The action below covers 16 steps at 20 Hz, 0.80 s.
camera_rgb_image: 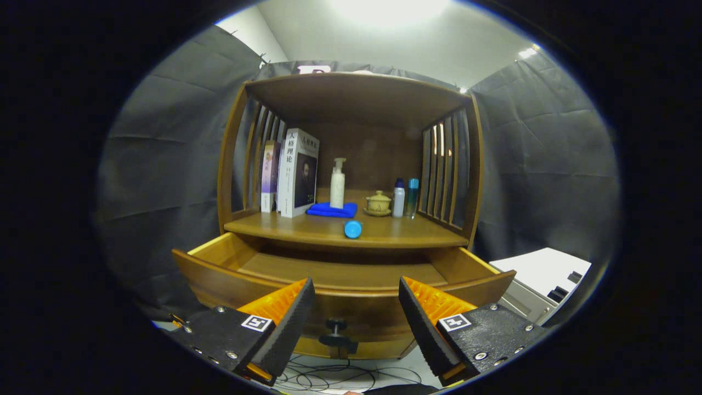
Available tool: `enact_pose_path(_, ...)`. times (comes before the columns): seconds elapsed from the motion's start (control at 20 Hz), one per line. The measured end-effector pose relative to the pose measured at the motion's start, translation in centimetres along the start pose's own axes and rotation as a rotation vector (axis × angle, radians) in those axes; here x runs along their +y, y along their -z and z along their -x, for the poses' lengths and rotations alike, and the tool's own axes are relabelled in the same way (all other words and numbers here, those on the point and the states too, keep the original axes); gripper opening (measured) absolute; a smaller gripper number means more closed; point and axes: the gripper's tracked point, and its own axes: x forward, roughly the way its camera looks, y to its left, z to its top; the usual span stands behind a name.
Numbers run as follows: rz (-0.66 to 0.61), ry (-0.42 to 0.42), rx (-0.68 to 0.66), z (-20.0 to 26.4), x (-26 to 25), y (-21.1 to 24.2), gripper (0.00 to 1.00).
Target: Pull open the drawer, take out the items inside it, and place them on the countertop above the cabinet.
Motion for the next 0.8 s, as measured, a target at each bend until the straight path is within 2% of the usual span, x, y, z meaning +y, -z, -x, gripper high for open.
enact_pose_path(0.4,0.002,-0.026,0.088,-0.9,0.7,4.8,0.95)
enact_pose_path(0.7,-0.011,-0.056,0.116,-2.3,2.7,5.4,0.95)
enact_pose_path(0.8,-0.007,-0.043,0.12,-2.7,2.7,5.5,0.95)
